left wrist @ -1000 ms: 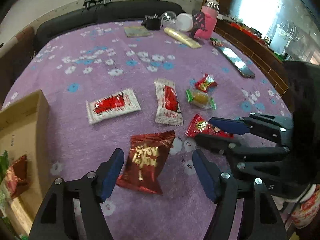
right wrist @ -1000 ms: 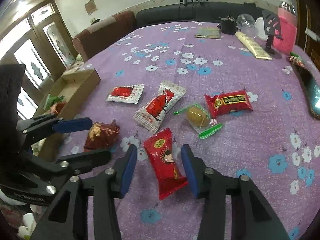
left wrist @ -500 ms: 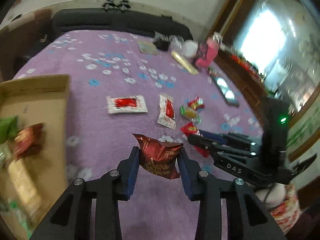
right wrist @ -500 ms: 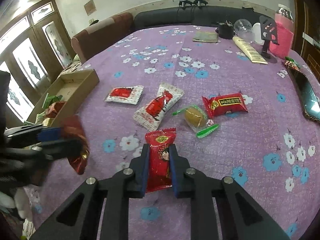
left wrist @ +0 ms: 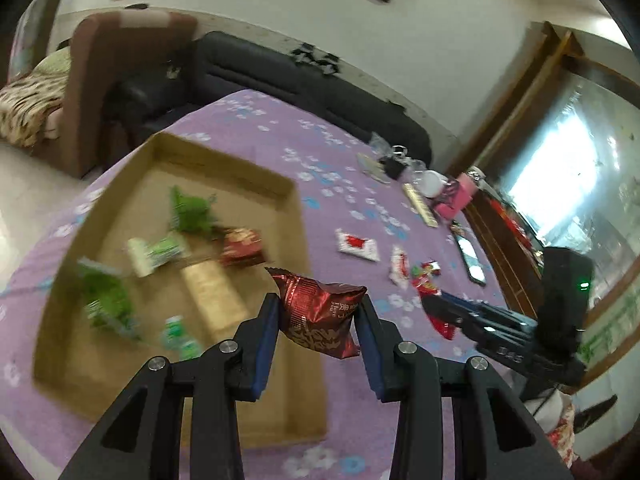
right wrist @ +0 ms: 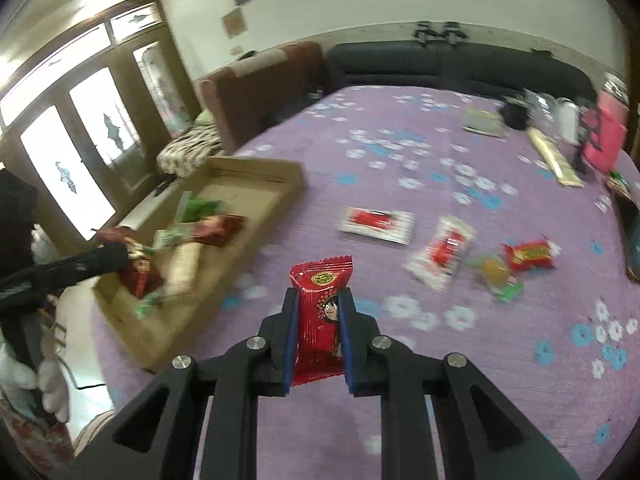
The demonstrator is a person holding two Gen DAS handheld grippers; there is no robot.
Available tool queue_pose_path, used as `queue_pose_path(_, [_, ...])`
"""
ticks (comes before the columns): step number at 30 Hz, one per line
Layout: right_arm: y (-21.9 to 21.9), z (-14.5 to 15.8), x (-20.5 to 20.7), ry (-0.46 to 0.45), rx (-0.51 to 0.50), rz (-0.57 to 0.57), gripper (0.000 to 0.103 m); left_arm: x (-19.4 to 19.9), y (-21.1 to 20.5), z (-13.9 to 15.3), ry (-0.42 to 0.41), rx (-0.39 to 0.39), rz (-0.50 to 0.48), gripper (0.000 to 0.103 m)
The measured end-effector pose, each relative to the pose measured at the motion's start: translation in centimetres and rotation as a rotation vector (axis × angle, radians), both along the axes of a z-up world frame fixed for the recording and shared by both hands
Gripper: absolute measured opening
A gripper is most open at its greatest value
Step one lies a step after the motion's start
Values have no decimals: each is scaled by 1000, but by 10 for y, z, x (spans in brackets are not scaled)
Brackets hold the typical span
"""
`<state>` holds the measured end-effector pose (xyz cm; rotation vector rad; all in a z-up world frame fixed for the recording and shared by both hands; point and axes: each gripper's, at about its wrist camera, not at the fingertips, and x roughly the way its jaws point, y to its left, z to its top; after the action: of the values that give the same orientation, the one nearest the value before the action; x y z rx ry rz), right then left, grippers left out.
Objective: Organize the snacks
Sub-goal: 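Carry both red snacks over the cardboard tray and open both grippers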
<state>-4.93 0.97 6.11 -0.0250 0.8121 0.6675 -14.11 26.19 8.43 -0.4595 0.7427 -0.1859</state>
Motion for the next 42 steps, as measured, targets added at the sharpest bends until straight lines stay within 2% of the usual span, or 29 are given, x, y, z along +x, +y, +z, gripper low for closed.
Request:
queue_pose_path(9, [81, -1, -18, 12, -25, 130, 18, -6, 23, -34, 104, 18, 40, 41])
queue_pose_path(11, [96, -4, -18, 17, -37, 147, 18, -6, 27, -41, 133, 12, 44, 45])
queue_pose_path(12, [106, -6, -19, 19, -47, 157, 18, -6, 29, -44, 142, 1, 41, 50])
queue_pose_path(14, [122, -10, -18, 24, -65, 169, 18, -10, 31, -43, 129, -8, 35, 52])
queue_pose_path(16, [133, -14, -15, 28, -80, 175, 18, -14, 34, -39, 107, -12, 42, 64])
queue_pose_path(20, [153, -24, -6, 35, -111, 177, 18, -22, 48, -33, 73, -44, 69, 66])
queue_pose_path(24, [158, -26, 2, 23, -120, 154, 19, -31, 63, -26, 28, -92, 114, 75])
queue_pose_path(27, [149, -19, 6, 26, -82, 137, 25, -35, 68, -20, -5, -93, 147, 86])
queue_pose_path(29, [138, -12, 7, 13, -64, 114, 36, -36, 67, -16, -24, -88, 161, 91])
queue_pose_path(30, [128, -7, 9, 3, -51, 94, 38, -36, 67, -14, -34, -87, 164, 92])
queue_pose_path(33, [99, 3, 15, -14, -30, 36, 39, -34, 64, -12, -48, -106, 148, 92])
queue_pose_path(37, [37, 14, 30, -42, -20, -98, 44, -31, 57, -11, -48, -108, 129, 92])
queue_pose_path(42, [-49, 7, 55, 20, 24, -284, 45, -22, 41, -14, -35, -105, 92, 92])
